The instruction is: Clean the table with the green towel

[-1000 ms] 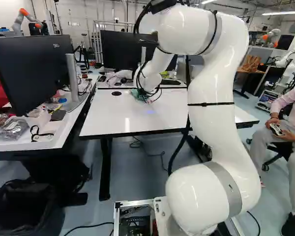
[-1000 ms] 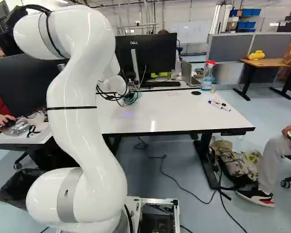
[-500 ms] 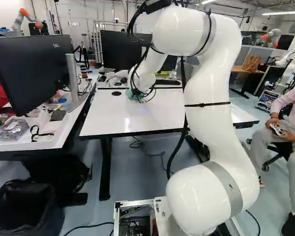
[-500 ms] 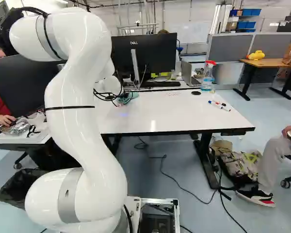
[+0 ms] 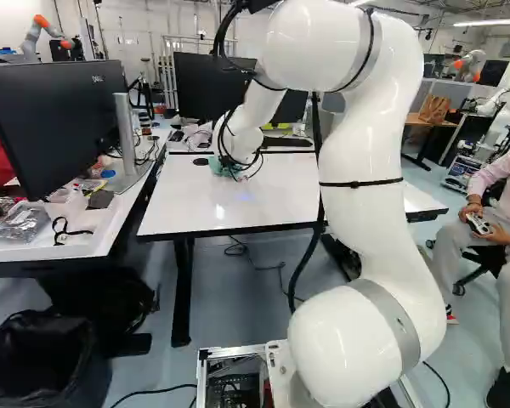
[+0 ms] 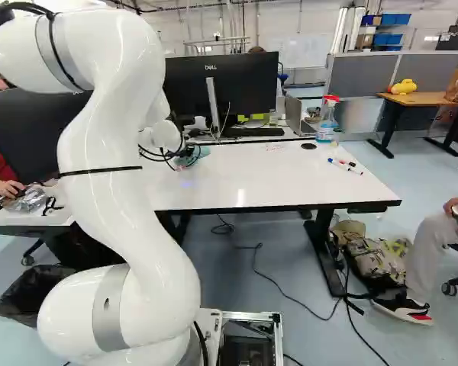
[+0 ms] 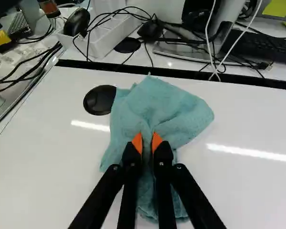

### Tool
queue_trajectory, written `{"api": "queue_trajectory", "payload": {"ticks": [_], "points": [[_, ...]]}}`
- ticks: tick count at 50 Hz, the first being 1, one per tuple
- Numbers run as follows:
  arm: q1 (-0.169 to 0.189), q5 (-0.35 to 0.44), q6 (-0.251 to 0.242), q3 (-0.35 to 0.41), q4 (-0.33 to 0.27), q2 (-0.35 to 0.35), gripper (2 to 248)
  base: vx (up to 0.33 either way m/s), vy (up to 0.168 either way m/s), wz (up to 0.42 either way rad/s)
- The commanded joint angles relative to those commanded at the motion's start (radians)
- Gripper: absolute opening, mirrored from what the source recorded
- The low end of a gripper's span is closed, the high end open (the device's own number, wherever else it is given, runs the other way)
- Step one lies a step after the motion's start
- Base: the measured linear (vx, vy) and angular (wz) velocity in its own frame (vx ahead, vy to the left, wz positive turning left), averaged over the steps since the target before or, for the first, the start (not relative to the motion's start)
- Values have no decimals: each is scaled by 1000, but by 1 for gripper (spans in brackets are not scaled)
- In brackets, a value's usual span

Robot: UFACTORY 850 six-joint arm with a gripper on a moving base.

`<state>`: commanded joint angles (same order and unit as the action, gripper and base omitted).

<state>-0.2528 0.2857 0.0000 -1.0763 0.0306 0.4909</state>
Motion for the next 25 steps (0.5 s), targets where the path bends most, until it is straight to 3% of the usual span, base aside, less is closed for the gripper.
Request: {"api": "queue_trajectory", "payload": {"ticks": [25], "points": [[-36,0,0,122,0,-95,42,0,0,0]]}}
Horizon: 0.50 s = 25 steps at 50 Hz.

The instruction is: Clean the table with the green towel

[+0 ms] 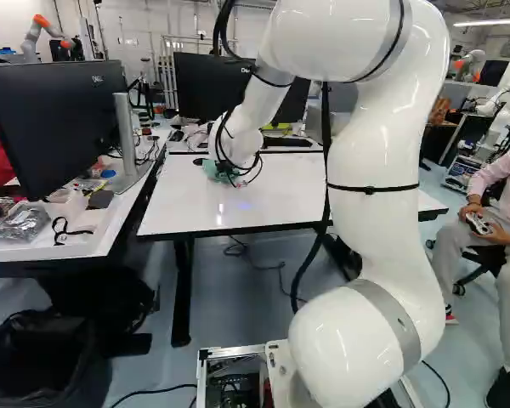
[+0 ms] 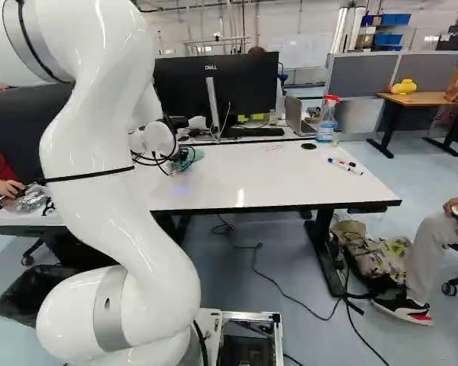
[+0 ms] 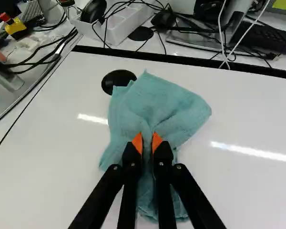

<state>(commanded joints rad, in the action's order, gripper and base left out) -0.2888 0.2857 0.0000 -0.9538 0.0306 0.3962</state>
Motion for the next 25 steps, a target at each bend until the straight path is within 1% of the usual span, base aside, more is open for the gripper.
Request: {"api": "queue_trajectory", "payload": {"ticks": [25], "points": [[-30,0,0,123,0,-99,42,0,0,0]]}}
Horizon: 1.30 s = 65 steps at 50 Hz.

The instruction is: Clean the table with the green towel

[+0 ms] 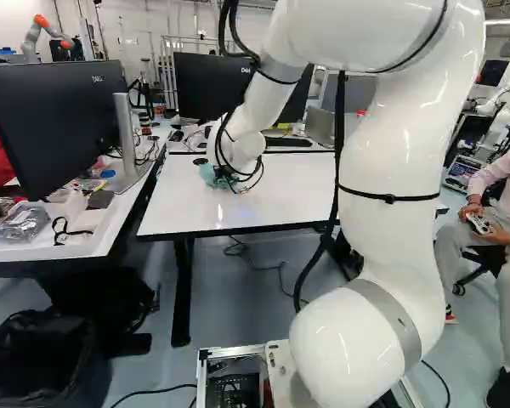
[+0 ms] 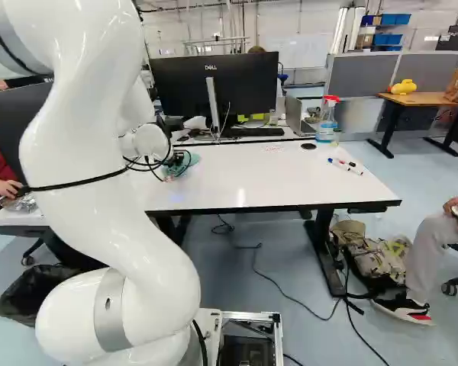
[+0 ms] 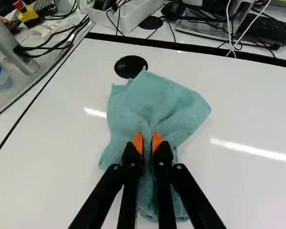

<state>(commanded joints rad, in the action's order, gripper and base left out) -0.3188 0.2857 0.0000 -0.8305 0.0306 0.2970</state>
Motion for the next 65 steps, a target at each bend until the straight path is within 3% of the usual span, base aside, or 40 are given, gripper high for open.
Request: {"api": "queue_trajectory", "payload": {"ticks": [27,47,65], "points": [[-22,0,0,133,0,-112,42,0,0,0],[40,0,0,143,0,-121,42,0,0,0],[98,0,0,99,0,-83,42,0,0,0]]}}
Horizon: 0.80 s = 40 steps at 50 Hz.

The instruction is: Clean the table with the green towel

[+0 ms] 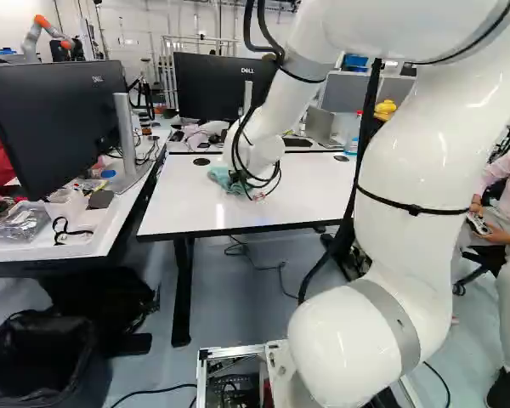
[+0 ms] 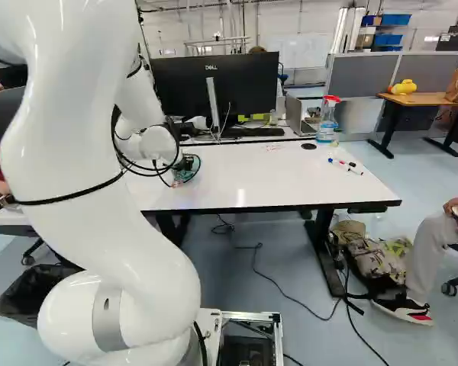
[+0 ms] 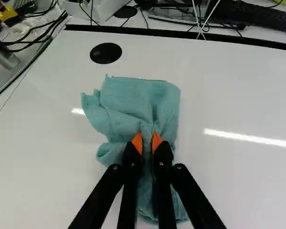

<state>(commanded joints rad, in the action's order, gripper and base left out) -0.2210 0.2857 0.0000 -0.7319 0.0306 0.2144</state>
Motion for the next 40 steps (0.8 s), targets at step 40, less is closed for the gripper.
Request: {"api": "queue_trajectory", "payload": {"ticks": [40], "points": [[98,0,0,-168,0,139,42,0,0,0]]}}
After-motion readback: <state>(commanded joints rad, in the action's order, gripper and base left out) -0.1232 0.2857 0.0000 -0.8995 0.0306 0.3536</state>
